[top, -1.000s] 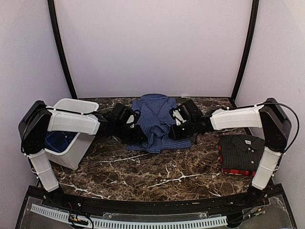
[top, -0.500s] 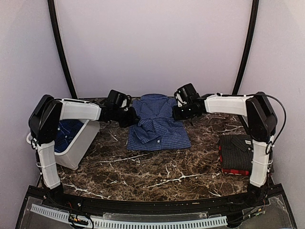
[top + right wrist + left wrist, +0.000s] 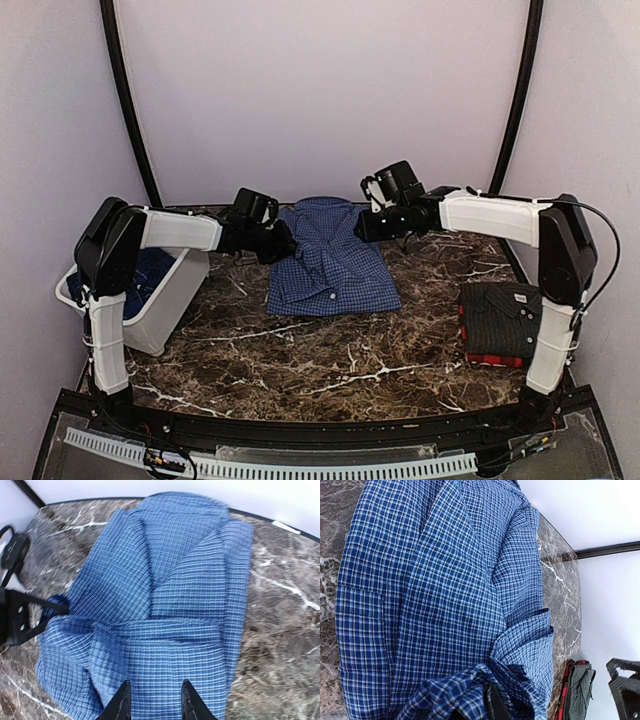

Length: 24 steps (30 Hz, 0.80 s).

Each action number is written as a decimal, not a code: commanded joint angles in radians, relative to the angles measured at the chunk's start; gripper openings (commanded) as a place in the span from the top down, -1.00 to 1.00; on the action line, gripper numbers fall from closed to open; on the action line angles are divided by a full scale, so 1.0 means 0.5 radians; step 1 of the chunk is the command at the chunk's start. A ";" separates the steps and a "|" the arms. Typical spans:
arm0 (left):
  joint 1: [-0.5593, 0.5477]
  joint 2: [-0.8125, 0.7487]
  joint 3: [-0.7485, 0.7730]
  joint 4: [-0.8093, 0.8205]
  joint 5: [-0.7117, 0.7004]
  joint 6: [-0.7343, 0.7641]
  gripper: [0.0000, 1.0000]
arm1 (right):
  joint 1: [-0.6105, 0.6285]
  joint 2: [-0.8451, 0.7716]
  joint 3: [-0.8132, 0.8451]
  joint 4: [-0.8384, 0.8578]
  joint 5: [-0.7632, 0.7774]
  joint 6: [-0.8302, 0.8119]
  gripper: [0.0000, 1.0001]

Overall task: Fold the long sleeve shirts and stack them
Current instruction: Adjust the 2/3-rectangle-folded shirt at the center of the board.

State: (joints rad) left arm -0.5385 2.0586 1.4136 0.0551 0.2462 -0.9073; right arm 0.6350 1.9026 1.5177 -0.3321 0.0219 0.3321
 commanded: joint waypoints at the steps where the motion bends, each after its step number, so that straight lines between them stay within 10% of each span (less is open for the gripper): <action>1: 0.012 -0.012 0.064 0.001 -0.059 -0.038 0.73 | 0.141 0.027 -0.064 0.099 -0.111 -0.012 0.37; 13: 0.048 -0.206 0.094 -0.257 -0.272 0.242 -0.41 | -0.018 0.057 -0.153 0.139 -0.134 0.091 0.15; 24: 0.049 -0.632 -0.289 -0.409 -0.313 0.438 -0.37 | -0.079 -0.341 -0.721 0.245 -0.102 0.201 0.14</action>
State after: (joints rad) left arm -0.5171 1.8553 1.3571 -0.1009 0.0906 -0.7296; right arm 0.6140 1.8420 1.2369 -0.2729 -0.0277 0.4000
